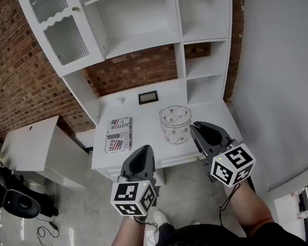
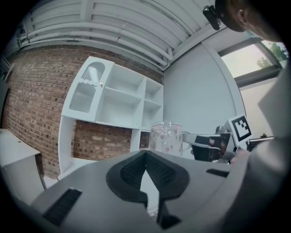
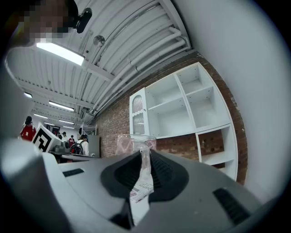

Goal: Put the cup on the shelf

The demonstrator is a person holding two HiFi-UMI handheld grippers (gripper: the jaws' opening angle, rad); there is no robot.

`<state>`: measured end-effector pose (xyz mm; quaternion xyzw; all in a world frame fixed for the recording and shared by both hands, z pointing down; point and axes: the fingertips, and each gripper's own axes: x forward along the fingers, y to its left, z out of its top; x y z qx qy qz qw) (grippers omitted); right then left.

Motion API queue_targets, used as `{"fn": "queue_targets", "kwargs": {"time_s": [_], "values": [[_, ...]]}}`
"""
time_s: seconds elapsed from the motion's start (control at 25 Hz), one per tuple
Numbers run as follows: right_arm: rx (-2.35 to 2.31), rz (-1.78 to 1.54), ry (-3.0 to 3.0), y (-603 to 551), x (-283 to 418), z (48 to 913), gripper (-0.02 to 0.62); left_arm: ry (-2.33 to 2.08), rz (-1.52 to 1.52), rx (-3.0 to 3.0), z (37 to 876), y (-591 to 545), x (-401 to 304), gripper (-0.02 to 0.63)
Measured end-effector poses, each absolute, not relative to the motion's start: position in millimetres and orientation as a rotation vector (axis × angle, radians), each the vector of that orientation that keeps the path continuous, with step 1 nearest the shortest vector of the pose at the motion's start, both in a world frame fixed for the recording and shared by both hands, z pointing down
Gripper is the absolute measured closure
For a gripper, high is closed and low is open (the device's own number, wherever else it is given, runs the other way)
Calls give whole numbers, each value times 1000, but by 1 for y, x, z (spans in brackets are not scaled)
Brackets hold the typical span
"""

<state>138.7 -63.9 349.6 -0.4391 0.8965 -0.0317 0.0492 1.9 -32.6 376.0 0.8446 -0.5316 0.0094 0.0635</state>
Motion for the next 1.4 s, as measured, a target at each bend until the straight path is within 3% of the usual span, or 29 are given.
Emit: {"fn": "queue_targets", "kwargs": {"time_s": [1.4], "values": [[-1420,-126,2717,-156,46,340,558,-1516,9,2584,370,-128,-90,601]]}}
